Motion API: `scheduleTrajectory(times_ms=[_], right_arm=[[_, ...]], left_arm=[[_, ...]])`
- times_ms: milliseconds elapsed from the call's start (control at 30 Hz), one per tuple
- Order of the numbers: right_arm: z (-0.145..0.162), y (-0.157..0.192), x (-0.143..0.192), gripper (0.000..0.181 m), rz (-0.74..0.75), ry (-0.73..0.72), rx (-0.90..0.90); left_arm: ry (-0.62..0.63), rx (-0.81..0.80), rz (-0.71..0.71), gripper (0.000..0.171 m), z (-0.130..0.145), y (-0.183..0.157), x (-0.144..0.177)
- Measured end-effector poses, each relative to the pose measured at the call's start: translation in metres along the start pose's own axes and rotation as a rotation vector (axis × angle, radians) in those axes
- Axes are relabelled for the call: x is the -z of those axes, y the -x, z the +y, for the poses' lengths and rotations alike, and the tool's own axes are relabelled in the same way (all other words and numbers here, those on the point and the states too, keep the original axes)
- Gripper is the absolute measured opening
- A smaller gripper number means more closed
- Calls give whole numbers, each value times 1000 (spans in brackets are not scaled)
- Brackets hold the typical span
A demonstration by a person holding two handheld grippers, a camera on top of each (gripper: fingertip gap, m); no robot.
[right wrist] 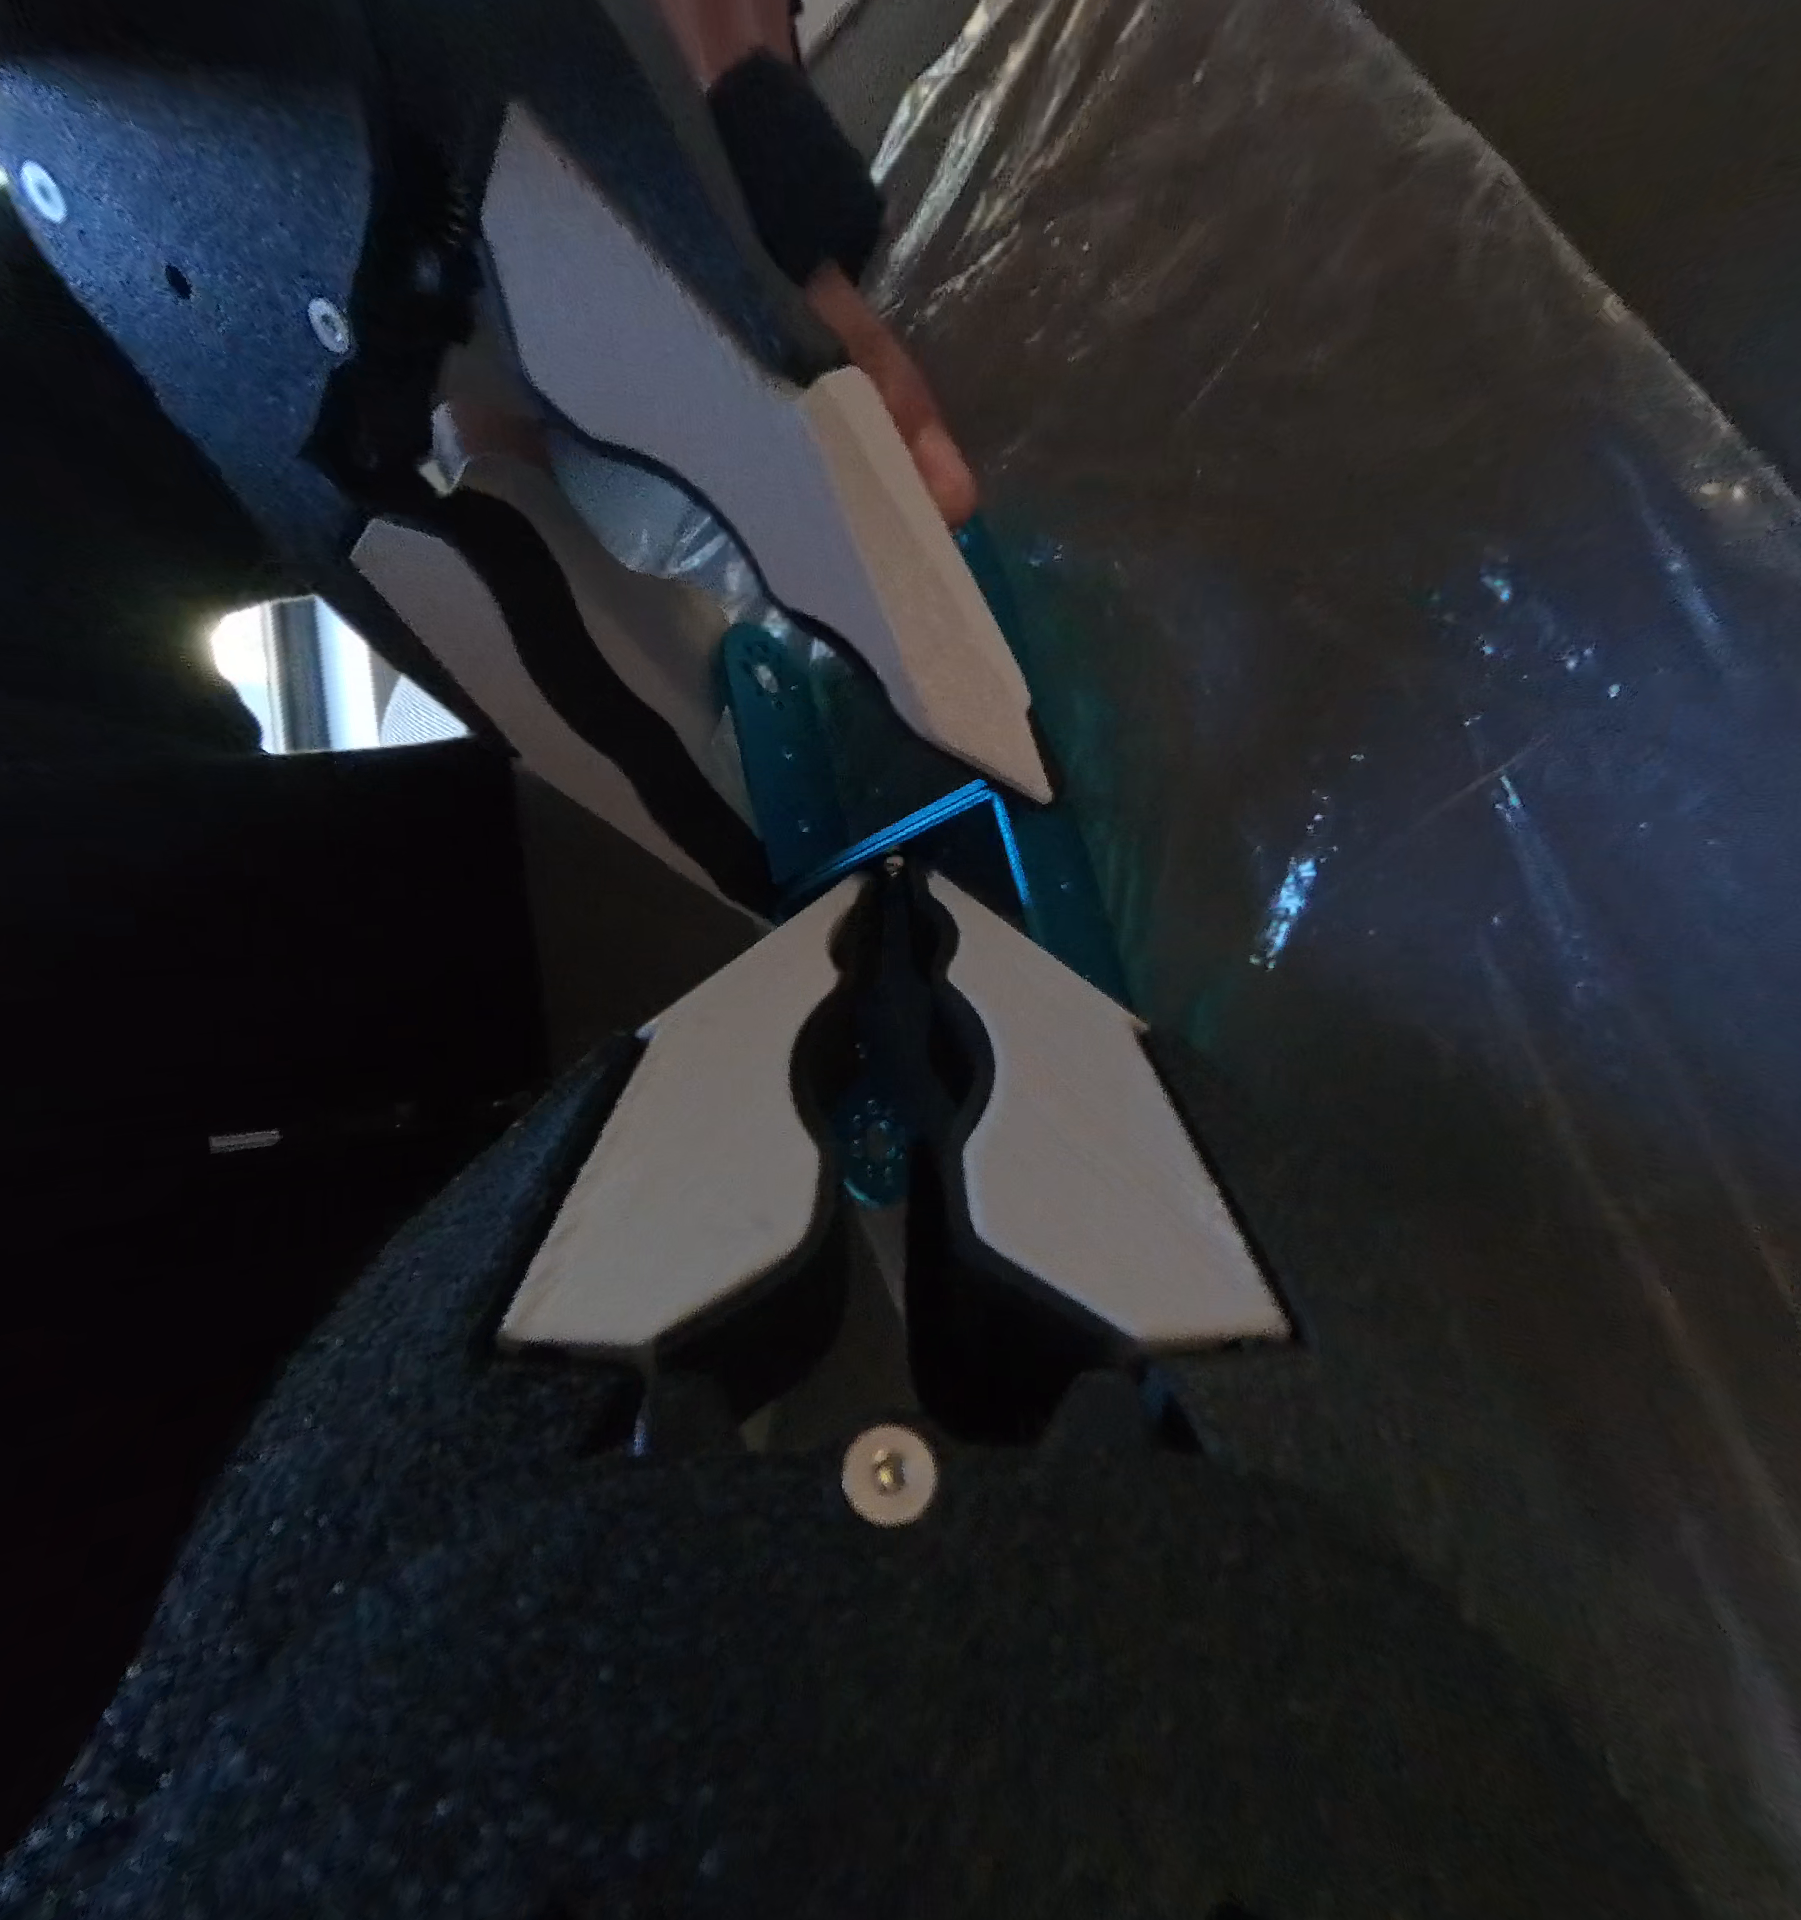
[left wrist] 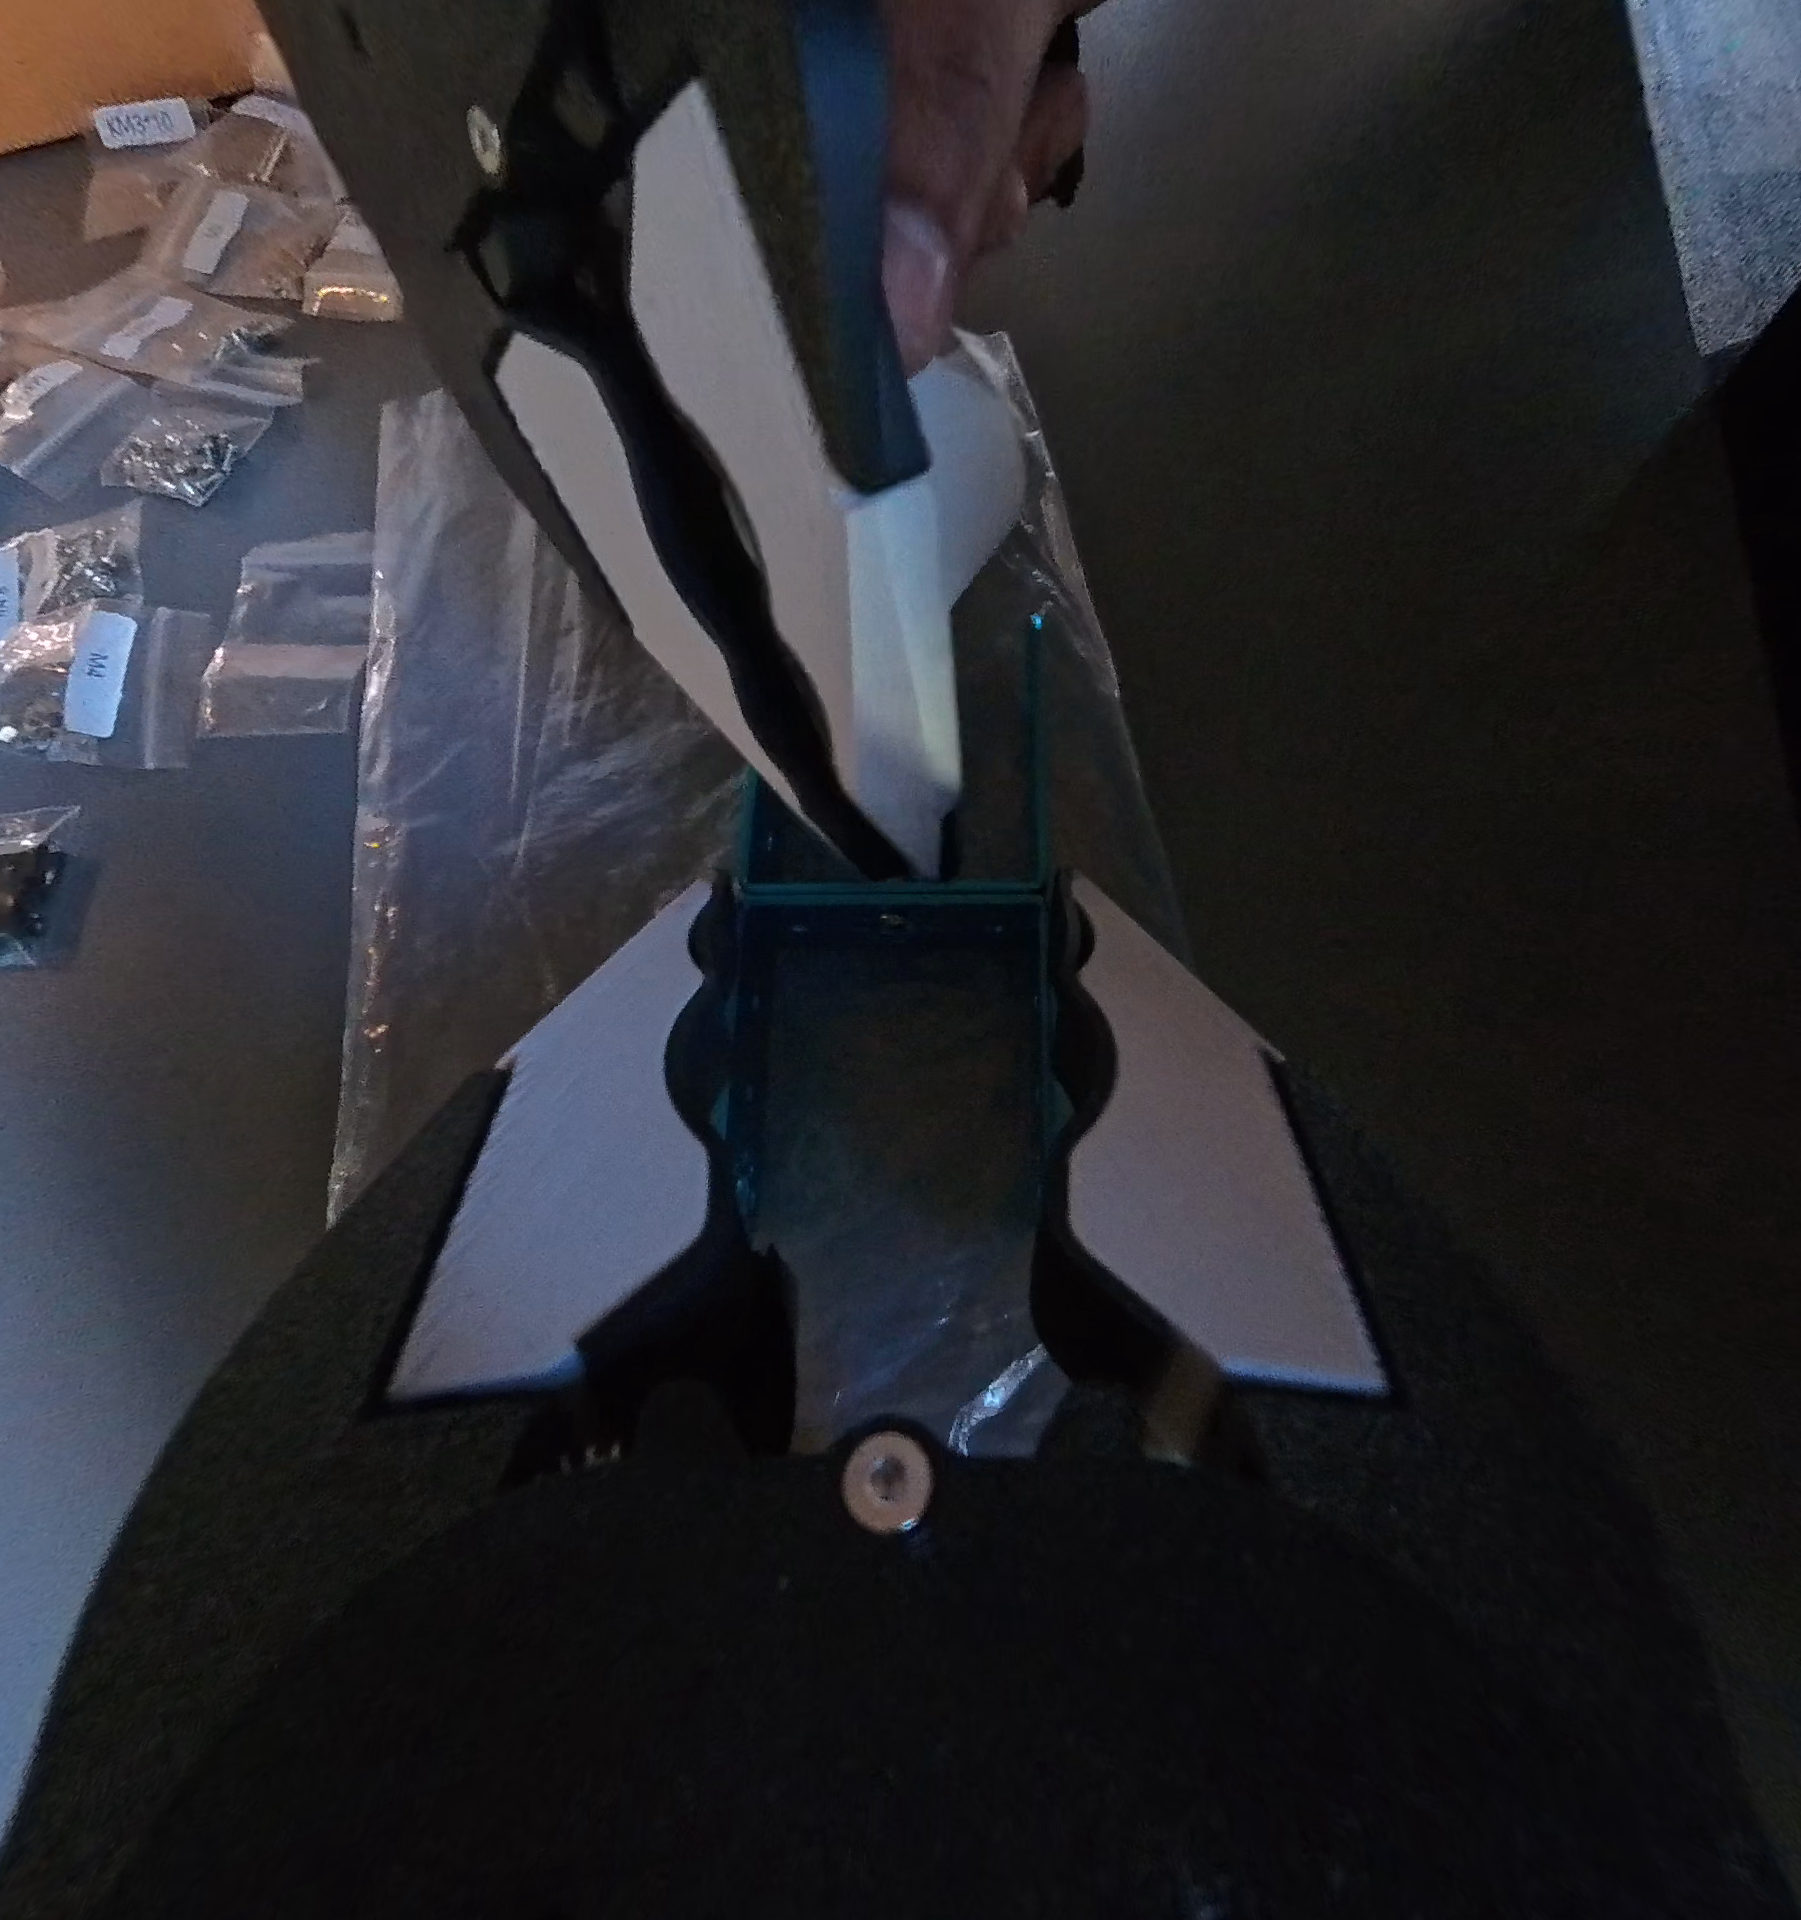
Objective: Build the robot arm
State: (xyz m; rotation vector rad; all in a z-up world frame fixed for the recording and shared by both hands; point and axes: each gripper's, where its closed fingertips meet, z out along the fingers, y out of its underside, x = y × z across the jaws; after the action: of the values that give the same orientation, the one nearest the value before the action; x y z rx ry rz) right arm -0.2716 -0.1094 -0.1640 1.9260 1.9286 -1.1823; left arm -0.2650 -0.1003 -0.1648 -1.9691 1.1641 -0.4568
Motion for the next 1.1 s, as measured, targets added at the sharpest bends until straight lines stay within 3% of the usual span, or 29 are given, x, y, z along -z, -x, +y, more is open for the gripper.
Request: scheduleTrajectory(times_ms=[133, 333, 567, 900, 1100], right_arm=[[-3, 3, 8, 12, 54, -64, 122], [0, -11, 15, 15, 410, -84, 604], [-3, -3, 5, 17, 542, -87, 821], [-6, -4, 2, 3, 473, -77, 786], [-3, -1, 1, 3, 117, -36, 279]], left_arm=[[-1, 2, 1, 61, 0, 0, 0], [-1, 6, 7, 61, 0, 0, 0], [-3, 7, 4, 61, 0, 0, 0], [-3, 7, 1, 61, 0, 0, 0], [-2, 4, -1, 61, 0, 0, 0]])
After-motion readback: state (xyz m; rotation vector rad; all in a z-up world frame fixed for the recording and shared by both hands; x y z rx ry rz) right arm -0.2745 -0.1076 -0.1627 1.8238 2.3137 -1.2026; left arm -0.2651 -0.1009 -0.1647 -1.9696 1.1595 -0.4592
